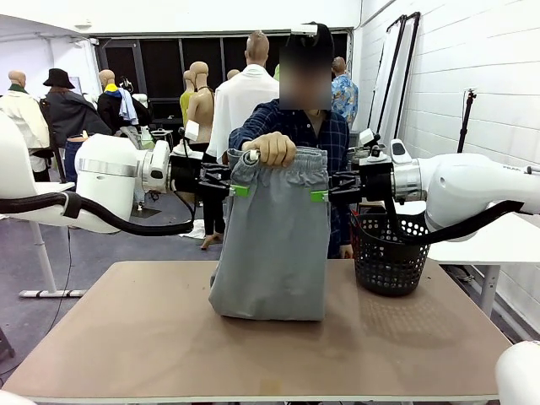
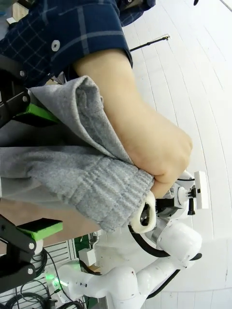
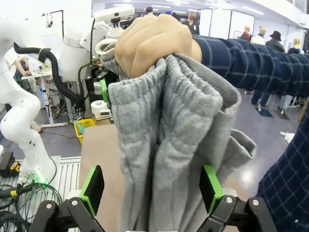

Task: Fold the training pants.
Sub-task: Release the ends of the Training pants and then grab the overlapped ends.

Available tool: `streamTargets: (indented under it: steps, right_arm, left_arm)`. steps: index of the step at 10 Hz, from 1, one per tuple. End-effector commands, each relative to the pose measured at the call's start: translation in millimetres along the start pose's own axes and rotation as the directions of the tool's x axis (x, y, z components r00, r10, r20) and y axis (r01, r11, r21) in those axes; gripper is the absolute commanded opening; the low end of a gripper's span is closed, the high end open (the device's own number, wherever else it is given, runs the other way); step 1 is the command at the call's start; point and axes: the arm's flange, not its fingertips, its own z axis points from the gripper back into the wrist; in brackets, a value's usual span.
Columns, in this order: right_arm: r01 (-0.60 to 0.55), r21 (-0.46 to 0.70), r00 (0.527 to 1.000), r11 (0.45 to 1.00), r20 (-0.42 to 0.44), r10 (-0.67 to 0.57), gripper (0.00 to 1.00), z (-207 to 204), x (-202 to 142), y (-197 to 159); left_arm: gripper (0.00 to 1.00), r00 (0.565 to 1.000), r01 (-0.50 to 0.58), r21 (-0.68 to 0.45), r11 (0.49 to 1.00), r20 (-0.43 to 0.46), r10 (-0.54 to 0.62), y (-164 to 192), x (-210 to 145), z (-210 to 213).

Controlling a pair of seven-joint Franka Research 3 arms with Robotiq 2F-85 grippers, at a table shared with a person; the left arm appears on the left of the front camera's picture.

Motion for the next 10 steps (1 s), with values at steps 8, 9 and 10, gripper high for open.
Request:
streamTargets:
  steps: [8,9,10]
  right_arm:
    - [0.031,-0.096,1.000,0.995,0.006,-0.031,1.00,16,-4,12]
    - [0.037,-0.100,0.999,0.994,0.008,-0.037,1.00,16,-5,12]
    - [0.043,-0.108,0.999,0.993,0.014,-0.042,1.00,16,-6,13]
  left_arm:
    - [1.00,0.998,-0.065,0.142,0.988,0.023,0.063,-11,-28,34]
    - [1.00,0.998,-0.065,0.153,0.986,0.034,0.061,-5,-29,37]
    - [1.00,0.998,-0.061,0.170,0.984,0.040,0.055,0,-30,38]
